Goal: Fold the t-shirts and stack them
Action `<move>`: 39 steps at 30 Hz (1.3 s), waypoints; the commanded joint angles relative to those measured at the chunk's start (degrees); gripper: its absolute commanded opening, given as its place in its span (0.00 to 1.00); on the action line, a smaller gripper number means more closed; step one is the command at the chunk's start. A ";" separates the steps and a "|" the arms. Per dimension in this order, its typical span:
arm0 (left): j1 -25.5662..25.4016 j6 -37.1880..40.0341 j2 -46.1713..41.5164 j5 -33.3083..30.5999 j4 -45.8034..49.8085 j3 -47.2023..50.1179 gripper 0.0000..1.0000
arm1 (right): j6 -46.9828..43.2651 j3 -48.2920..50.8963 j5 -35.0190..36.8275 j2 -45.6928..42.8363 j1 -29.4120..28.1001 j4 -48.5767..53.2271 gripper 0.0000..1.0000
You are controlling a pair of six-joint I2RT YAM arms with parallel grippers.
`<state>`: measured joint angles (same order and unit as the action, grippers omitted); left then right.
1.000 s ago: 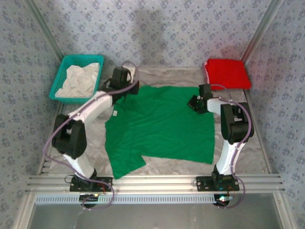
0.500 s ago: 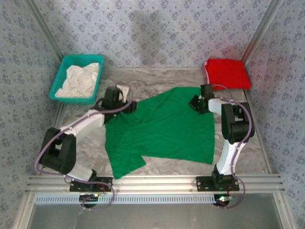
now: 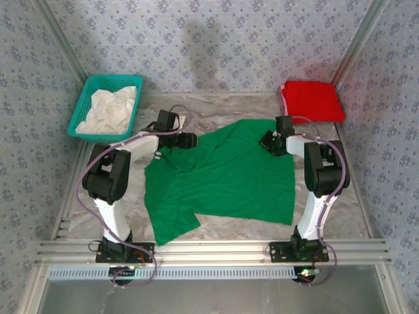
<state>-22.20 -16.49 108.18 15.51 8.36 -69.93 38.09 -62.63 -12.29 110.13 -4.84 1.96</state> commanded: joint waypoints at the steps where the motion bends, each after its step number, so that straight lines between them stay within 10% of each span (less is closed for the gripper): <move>1: -0.74 -2.97 -3.64 -1.05 0.65 3.67 0.65 | -0.46 0.23 -0.07 -0.70 0.27 2.66 0.00; 8: -1.22 -5.34 -3.24 -0.42 -2.56 8.73 0.61 | -0.55 -0.30 -0.30 -0.35 0.01 3.15 0.00; 25: -2.59 -7.77 -9.22 0.20 -2.82 10.78 0.00 | -1.08 0.40 1.17 -1.14 -0.54 4.21 0.00; 39: 0.73 5.65 -7.13 -12.23 6.95 -6.85 0.00 | -2.51 -3.61 1.03 -4.47 0.27 7.81 0.00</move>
<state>-22.13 -17.63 99.02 8.19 12.08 -69.95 37.60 -63.66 -12.23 108.60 -4.95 6.59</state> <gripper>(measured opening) 0.040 0.066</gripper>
